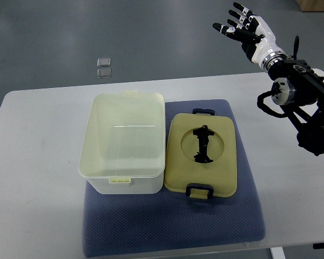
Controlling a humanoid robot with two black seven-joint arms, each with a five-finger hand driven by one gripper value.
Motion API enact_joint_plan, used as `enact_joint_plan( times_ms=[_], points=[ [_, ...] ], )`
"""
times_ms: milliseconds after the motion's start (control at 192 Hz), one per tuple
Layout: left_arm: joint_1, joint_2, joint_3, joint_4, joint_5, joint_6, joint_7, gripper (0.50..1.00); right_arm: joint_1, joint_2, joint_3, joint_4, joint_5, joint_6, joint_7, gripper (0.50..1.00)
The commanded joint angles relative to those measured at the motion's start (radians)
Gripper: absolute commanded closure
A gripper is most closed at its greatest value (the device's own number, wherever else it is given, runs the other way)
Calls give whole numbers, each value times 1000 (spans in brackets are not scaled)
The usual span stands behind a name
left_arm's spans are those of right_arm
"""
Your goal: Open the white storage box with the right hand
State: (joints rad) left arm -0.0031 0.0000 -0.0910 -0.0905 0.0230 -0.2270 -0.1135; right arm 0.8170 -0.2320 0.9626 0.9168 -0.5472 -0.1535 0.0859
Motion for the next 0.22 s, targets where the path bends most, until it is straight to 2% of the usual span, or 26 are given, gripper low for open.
enact_joint_plan(
  times_ms=[0,219],
  points=[
    [0,0,0,0,0,0,0,500,-19,14,-15,-9,1,8,0,572],
    [0,0,0,0,0,0,0,500,-75,33,-81,-9,0,5,2,572]
  ],
)
